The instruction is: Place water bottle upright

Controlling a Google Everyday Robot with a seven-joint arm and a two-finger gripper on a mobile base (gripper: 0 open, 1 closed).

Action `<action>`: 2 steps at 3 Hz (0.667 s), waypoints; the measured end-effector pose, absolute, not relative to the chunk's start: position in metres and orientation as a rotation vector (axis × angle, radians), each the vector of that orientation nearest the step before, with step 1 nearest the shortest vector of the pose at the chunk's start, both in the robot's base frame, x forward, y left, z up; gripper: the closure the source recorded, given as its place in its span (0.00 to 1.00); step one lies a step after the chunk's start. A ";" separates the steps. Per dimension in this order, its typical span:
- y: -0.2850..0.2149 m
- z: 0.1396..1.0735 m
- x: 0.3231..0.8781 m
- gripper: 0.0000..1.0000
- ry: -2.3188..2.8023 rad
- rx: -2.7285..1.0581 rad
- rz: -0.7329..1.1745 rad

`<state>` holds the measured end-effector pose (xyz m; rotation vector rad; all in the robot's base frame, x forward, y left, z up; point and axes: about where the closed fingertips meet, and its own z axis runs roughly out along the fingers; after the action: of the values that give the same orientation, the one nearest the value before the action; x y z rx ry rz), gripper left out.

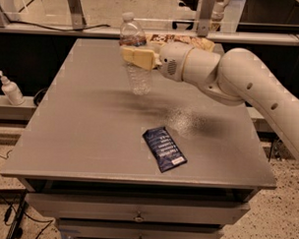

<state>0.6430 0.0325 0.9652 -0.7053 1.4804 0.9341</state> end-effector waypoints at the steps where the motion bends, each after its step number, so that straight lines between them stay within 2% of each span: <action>1: 0.021 0.965 0.638 1.00 1.437 -0.749 0.938; 2: 0.016 0.958 0.632 1.00 1.403 -0.796 0.955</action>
Offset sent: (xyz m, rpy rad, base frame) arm -0.0175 -0.0289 -0.0181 -0.0096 -0.1025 0.1253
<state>0.6320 0.0158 0.9581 -0.7960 1.4035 0.9552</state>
